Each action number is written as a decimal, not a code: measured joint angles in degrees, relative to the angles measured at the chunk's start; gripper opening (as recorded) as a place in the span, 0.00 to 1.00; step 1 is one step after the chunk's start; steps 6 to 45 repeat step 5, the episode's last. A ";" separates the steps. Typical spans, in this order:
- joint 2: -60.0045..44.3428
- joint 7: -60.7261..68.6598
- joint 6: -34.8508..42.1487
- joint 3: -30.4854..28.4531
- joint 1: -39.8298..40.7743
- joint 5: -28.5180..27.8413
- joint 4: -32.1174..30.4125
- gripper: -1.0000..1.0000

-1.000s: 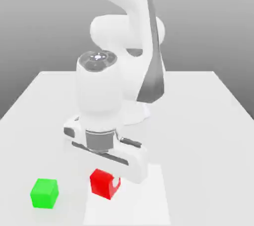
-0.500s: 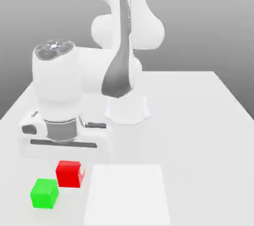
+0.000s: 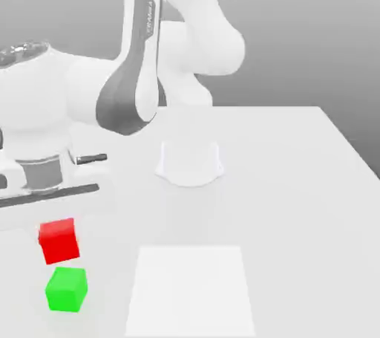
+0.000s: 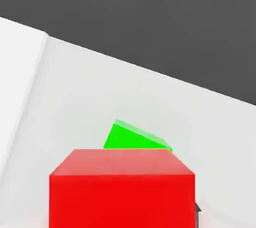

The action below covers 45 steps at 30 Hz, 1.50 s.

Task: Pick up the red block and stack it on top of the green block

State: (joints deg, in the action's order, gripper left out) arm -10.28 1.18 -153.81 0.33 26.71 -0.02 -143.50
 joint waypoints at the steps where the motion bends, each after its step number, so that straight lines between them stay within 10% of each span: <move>1: -1.86 0.07 -1.77 -0.02 0.02 -0.04 0.08 0.00; 2: -3.79 0.06 -3.58 -0.06 0.04 -0.09 0.14 1.00; 45: -3.79 0.06 -3.57 -0.05 0.04 -0.09 0.14 1.00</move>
